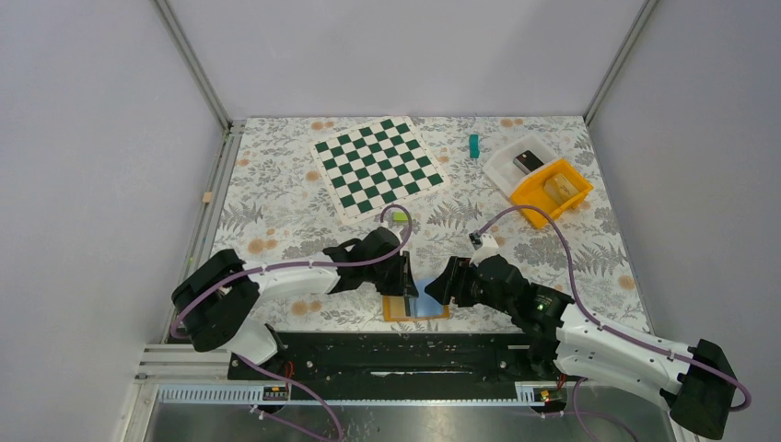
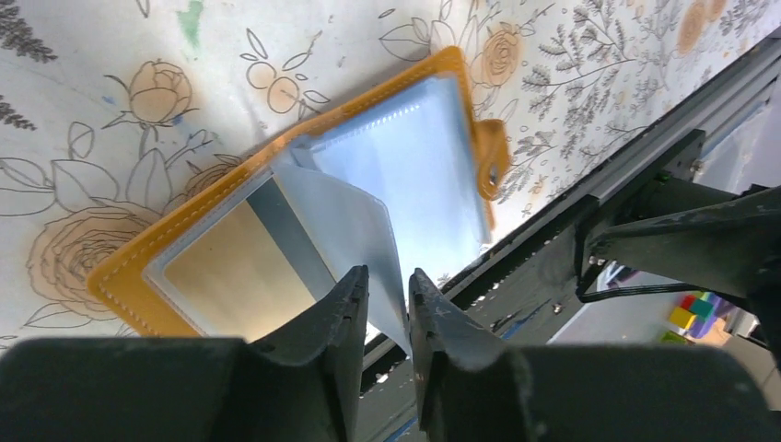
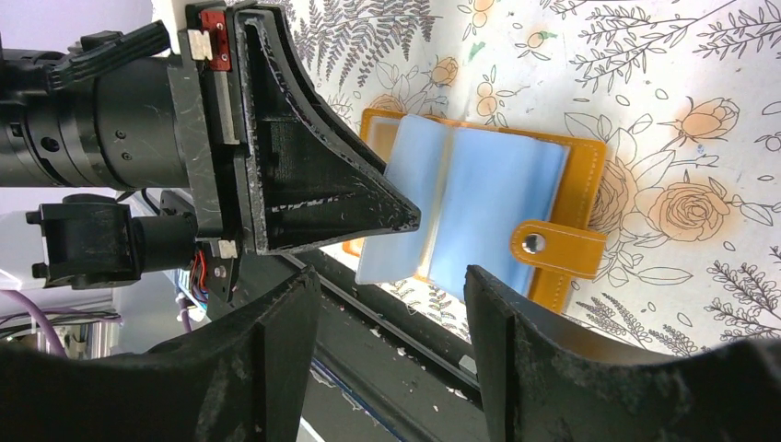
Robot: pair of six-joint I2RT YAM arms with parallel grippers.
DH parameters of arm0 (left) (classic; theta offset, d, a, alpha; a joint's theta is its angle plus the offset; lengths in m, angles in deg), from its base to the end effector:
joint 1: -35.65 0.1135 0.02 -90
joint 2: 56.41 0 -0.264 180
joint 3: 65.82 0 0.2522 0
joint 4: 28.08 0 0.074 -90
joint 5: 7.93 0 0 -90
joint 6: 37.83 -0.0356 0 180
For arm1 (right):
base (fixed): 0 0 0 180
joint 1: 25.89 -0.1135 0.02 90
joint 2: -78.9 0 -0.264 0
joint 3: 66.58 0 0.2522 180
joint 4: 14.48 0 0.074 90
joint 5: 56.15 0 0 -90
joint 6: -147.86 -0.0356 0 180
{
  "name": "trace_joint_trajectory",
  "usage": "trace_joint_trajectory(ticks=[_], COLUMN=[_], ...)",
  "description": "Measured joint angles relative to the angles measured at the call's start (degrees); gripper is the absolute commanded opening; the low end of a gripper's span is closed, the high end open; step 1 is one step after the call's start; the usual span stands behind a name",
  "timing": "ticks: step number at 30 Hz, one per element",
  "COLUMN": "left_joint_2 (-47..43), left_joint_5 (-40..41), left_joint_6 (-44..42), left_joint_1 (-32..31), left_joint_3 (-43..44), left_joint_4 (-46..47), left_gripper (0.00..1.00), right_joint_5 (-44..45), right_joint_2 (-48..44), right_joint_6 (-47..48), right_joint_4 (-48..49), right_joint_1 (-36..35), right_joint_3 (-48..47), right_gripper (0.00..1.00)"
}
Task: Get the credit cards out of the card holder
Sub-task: Remove the credit card from the card holder.
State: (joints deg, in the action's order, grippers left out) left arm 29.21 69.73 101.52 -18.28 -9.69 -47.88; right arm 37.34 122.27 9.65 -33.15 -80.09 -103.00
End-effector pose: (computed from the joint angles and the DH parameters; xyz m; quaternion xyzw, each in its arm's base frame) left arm 0.1648 -0.2391 0.1701 0.0746 0.9299 -0.3337 0.1356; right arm 0.1054 0.1425 0.2169 -0.0280 0.8456 0.3989 0.3537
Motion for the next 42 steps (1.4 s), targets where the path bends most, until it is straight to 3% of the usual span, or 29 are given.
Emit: trace_joint_trajectory(ticks=[8, 12, 21, 29, 42], left_joint_2=[1.9, 3.1, 7.3, 8.0, -6.9], left_joint_5=[-2.7, -4.9, -6.7, -6.6, -1.8], left_joint_6=[0.1, 0.4, 0.9, 1.2, -0.1], left_joint_1=[0.0, 0.0, 0.0, 2.6, 9.5], left_joint_3=[1.1, 1.1, 2.4, 3.8, 4.0], left_joint_4=[2.6, 5.2, 7.8, 7.9, -2.0], left_gripper=[0.42, 0.44, 0.44, 0.47, 0.45], right_joint_5=[-0.3, -2.4, -7.9, -9.2, -10.3], right_joint_2=[0.1, 0.0, 3.9, 8.2, 22.1], right_joint_6=[0.5, 0.4, -0.4, -2.3, -3.7], right_joint_4=[0.0, 0.8, 7.7, 13.3, 21.2], right_joint_1=[0.0, 0.0, 0.0, -0.7, -0.9], right_joint_3=[0.0, 0.0, 0.3, 2.9, 2.5], right_gripper=[0.63, 0.59, 0.4, 0.38, 0.39])
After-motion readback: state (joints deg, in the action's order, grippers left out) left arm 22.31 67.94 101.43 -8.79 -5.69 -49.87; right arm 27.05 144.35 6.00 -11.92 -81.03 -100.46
